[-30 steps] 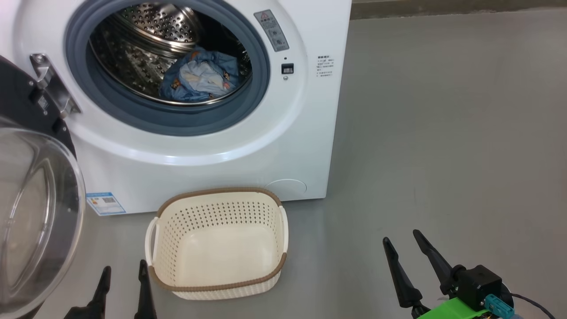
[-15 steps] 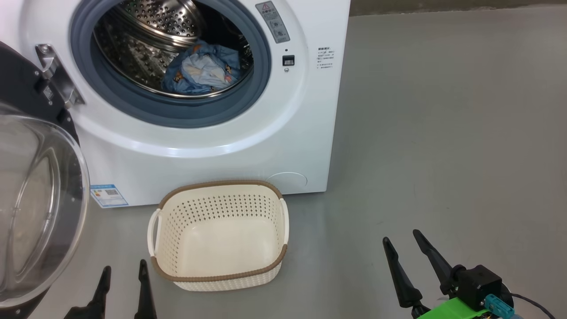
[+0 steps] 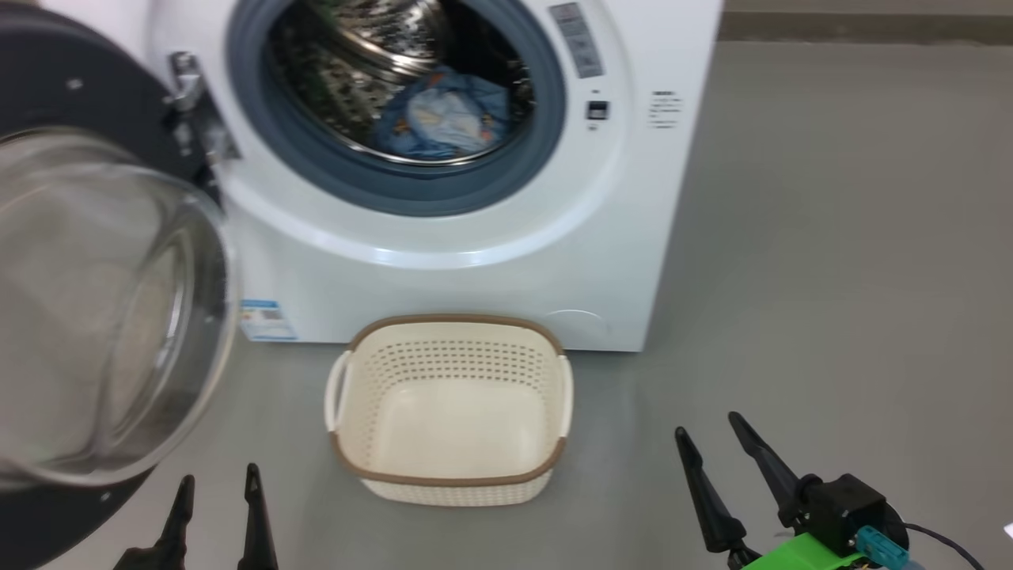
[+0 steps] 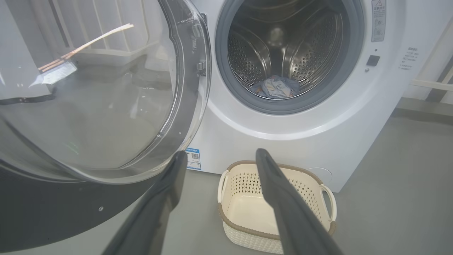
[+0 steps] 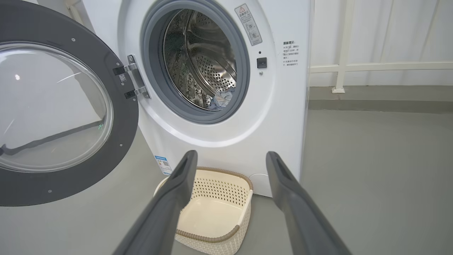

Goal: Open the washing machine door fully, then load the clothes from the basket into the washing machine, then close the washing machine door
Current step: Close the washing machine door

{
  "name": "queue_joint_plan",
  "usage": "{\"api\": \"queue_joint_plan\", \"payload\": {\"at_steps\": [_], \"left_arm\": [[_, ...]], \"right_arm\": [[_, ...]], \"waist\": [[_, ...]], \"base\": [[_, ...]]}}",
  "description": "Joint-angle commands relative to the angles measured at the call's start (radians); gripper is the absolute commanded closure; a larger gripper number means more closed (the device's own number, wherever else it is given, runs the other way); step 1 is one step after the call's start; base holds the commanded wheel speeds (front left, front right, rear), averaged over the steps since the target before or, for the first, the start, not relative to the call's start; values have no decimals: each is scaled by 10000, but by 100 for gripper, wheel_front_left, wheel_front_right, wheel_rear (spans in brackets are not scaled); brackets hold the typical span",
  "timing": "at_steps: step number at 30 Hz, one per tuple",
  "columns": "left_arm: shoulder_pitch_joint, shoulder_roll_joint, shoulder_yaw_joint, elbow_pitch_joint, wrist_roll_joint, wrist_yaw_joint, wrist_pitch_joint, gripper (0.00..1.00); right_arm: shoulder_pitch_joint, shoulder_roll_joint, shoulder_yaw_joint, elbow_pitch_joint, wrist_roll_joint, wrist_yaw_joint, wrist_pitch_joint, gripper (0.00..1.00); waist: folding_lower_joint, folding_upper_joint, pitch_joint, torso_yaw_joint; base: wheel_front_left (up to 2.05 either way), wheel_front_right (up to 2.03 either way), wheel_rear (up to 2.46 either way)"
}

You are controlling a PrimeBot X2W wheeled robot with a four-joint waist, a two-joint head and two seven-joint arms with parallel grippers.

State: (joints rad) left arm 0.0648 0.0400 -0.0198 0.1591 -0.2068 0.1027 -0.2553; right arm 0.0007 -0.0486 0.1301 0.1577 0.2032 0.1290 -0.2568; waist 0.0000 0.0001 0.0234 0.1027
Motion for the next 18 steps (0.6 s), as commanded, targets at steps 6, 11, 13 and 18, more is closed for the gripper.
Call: {"api": "queue_joint_plan", "payload": {"at_steps": [6,11,13,18], "left_arm": [[-41,103,348,-377,-103,202,-65,0],[56,103,259,-497,-281,374,-65,0],[98,103,227,-521,-337,439,-65,0],[217,102,188,-529,-386,531,-65,0]], "right_arm": [[-718,-243,638,-143,-24,17,-49,0],[-818,-351,734,-112,13,17,-49,0],[-814,-388,752,-86,40,17,-49,0],[-717,-393,819,-64,84,17,-49,0]], "waist": [[0,-1,-170,1822],[0,-1,-255,2780],[0,-1,-297,3137],[0,-1,-456,3952]], "base": [[0,0,0],[0,0,0],[0,0,0],[0,0,0]]}}
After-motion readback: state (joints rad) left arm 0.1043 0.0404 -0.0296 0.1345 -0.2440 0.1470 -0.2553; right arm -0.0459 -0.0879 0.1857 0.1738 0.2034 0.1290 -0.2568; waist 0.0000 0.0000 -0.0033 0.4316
